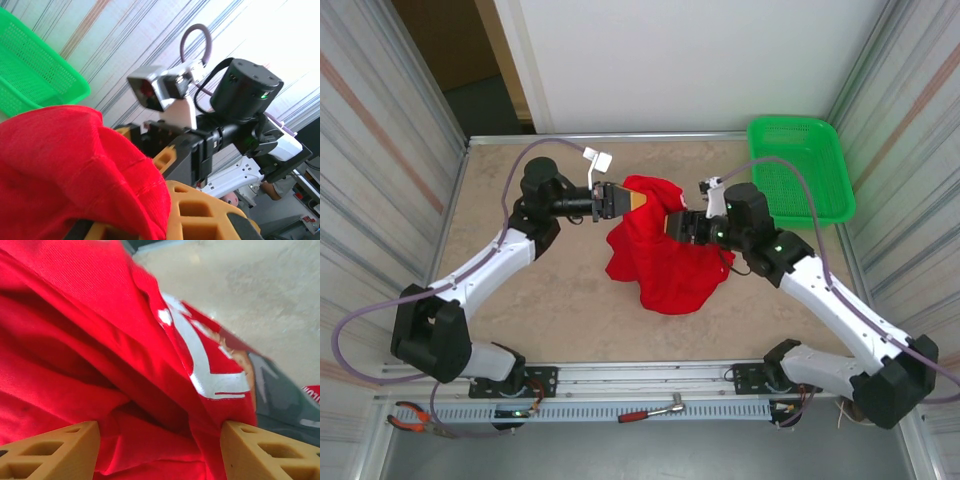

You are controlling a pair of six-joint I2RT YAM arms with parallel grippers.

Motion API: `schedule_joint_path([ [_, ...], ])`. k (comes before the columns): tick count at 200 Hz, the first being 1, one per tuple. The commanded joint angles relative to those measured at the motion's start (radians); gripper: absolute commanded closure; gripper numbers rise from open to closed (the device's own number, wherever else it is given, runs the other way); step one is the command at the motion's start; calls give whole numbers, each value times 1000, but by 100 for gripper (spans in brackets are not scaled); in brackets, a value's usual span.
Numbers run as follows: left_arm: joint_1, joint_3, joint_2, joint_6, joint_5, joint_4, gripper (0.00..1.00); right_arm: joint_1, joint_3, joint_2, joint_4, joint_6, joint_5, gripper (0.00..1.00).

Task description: Fold the inside-out t-shirt

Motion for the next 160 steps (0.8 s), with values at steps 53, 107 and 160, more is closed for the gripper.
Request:
schedule_joint_path([
  [53,60,-25,33,-200,-16,290,100,-63,34,169,142,-13,-140,100],
  [107,162,-103,110,-250,-55,340,100,-164,28,-16,158,12,-325,100],
  [160,190,-129,144,-185,-116,223,50,-177,25,-64,256,61,-379,100],
])
